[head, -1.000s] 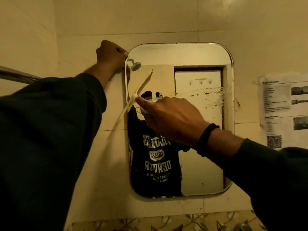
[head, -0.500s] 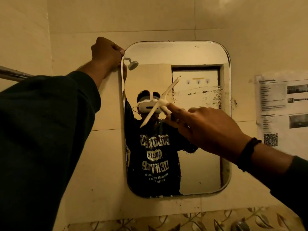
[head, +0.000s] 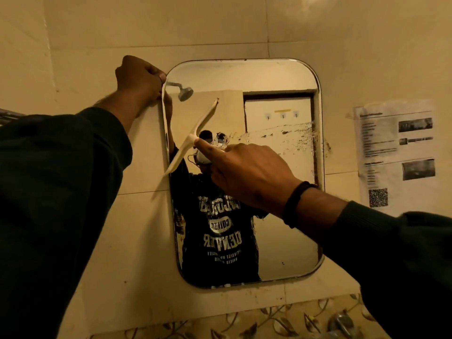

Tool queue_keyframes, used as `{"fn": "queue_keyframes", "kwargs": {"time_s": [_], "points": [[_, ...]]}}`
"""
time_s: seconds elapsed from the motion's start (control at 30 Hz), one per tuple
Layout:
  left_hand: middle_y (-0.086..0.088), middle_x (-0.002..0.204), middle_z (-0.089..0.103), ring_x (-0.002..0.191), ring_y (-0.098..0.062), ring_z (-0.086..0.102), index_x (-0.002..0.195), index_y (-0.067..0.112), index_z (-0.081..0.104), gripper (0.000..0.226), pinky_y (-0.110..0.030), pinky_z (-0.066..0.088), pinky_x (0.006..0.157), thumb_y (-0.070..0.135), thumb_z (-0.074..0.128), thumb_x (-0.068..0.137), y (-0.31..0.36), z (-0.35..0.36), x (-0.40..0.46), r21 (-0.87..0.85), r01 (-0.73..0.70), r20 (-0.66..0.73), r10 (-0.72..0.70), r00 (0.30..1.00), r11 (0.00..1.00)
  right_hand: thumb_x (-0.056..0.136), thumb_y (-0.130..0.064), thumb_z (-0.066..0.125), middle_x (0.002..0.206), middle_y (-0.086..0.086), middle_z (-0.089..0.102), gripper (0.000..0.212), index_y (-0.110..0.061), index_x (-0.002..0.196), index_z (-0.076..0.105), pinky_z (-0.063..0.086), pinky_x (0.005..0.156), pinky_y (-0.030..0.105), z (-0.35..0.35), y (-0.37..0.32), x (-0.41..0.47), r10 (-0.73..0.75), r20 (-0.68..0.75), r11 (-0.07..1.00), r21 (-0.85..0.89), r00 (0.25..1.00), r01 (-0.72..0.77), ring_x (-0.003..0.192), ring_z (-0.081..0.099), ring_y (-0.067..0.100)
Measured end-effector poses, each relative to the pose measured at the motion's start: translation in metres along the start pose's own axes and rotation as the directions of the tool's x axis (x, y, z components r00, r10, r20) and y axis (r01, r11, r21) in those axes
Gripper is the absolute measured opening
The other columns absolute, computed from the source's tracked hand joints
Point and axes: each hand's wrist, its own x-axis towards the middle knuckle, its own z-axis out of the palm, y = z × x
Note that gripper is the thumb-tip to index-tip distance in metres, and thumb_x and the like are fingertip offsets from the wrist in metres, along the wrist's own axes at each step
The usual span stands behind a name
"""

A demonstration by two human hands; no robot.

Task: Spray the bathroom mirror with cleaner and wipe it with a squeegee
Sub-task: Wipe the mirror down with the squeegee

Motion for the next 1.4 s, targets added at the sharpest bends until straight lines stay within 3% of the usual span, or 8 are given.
{"fn": "queue_keyframes", "kwargs": {"time_s": [0.17, 0.3, 0.5, 0.67, 0.8, 1.0, 1.13, 1.4], "points": [[-0.012, 0.100, 0.071, 0.082, -0.021, 0.071, 0.104, 0.008, 0.072, 0.016, -0.032, 0.060, 0.072, 0.011, 0.067, 0.089, 0.000, -0.003, -0.001, -0.009, 0.005, 0.022, -0.005, 1.000, 1.000, 0.098, -0.027, 0.055, 0.072, -0.003, 0.057, 0.062, -0.022, 0.153, 0.027, 0.025, 0.041, 0.015, -0.004, 0.026, -0.041, -0.003, 0.049, 1.000, 0.028, 0.999, 0.001, 0.045, 0.041, 0.010], [-0.010, 0.104, 0.070, 0.086, -0.021, 0.070, 0.108, 0.008, 0.071, 0.018, -0.030, 0.059, 0.074, 0.011, 0.066, 0.091, 0.001, -0.003, -0.001, 0.002, 0.000, 0.014, 0.000, 1.000, 1.000, 0.085, -0.015, 0.070, 0.074, 0.009, 0.066, 0.065, -0.012, 0.144, 0.044, 0.031, 0.035, 0.019, -0.007, 0.046, -0.075, 0.009, 0.020, 1.000, 0.002, 1.000, -0.009, 0.043, 0.033, 0.008], [-0.010, 0.108, 0.068, 0.092, -0.021, 0.068, 0.112, 0.007, 0.069, 0.021, -0.033, 0.058, 0.085, 0.011, 0.064, 0.091, 0.003, -0.005, -0.004, -0.002, 0.001, 0.074, -0.001, 0.997, 1.000, 0.103, -0.034, 0.043, 0.073, -0.005, 0.053, 0.058, -0.027, 0.155, 0.018, 0.030, 0.040, 0.017, -0.015, 0.025, -0.044, 0.066, 0.054, 0.998, 0.002, 0.996, -0.066, 0.045, 0.040, 0.006], [-0.007, 0.105, 0.070, 0.095, -0.019, 0.068, 0.107, 0.009, 0.071, 0.022, -0.032, 0.057, 0.087, 0.023, 0.066, 0.091, -0.001, -0.007, -0.006, -0.054, -0.002, 0.110, 0.008, 0.994, 0.999, 0.102, -0.028, 0.043, 0.066, -0.005, 0.043, 0.063, -0.028, 0.155, 0.009, 0.026, 0.041, 0.020, -0.003, 0.004, -0.012, 0.068, 0.027, 0.998, -0.004, 0.997, -0.068, 0.047, 0.040, 0.009], [-0.007, 0.105, 0.070, 0.095, -0.017, 0.068, 0.106, 0.011, 0.072, 0.021, -0.029, 0.055, 0.087, 0.019, 0.072, 0.087, -0.004, -0.009, -0.007, -0.036, -0.037, 0.129, 0.042, 0.991, 0.999, 0.100, -0.025, 0.049, 0.069, -0.004, 0.042, 0.066, -0.025, 0.156, 0.015, 0.019, 0.041, 0.018, -0.002, 0.008, -0.020, 0.070, 0.055, 0.997, 0.026, 0.996, -0.071, 0.044, 0.032, 0.006], [-0.008, 0.099, 0.070, 0.080, -0.014, 0.070, 0.107, 0.007, 0.070, 0.020, -0.026, 0.056, 0.083, 0.013, 0.070, 0.087, 0.001, -0.009, -0.008, 0.007, -0.053, 0.140, 0.051, 0.989, 0.999, 0.098, -0.028, 0.046, 0.072, 0.003, 0.063, 0.054, -0.018, 0.149, 0.035, 0.035, 0.036, 0.019, 0.001, 0.045, -0.075, 0.071, 0.042, 0.996, 0.046, 0.997, -0.073, 0.043, 0.040, 0.009], [-0.007, 0.099, 0.068, 0.090, -0.017, 0.068, 0.106, 0.007, 0.071, 0.021, -0.031, 0.056, 0.089, 0.013, 0.073, 0.085, 0.004, -0.009, -0.009, 0.024, -0.054, 0.126, 0.051, 0.991, 0.998, 0.098, -0.040, 0.025, 0.069, 0.002, 0.058, 0.057, -0.024, 0.152, 0.024, 0.042, 0.035, 0.026, -0.006, 0.064, -0.113, 0.156, 0.108, 0.988, -0.011, 0.982, -0.155, 0.043, 0.045, 0.013], [-0.006, 0.099, 0.067, 0.073, -0.007, 0.065, 0.108, 0.007, 0.070, 0.023, -0.017, 0.051, 0.068, 0.012, 0.072, 0.086, 0.009, -0.008, -0.011, 0.032, -0.029, 0.114, 0.025, 0.993, 0.999, 0.104, -0.034, 0.040, 0.064, -0.007, 0.045, 0.056, -0.028, 0.155, 0.017, 0.031, 0.039, 0.018, -0.020, 0.032, -0.056, 0.128, 0.040, 0.992, 0.009, 0.991, -0.129, 0.044, 0.041, 0.007]]}}
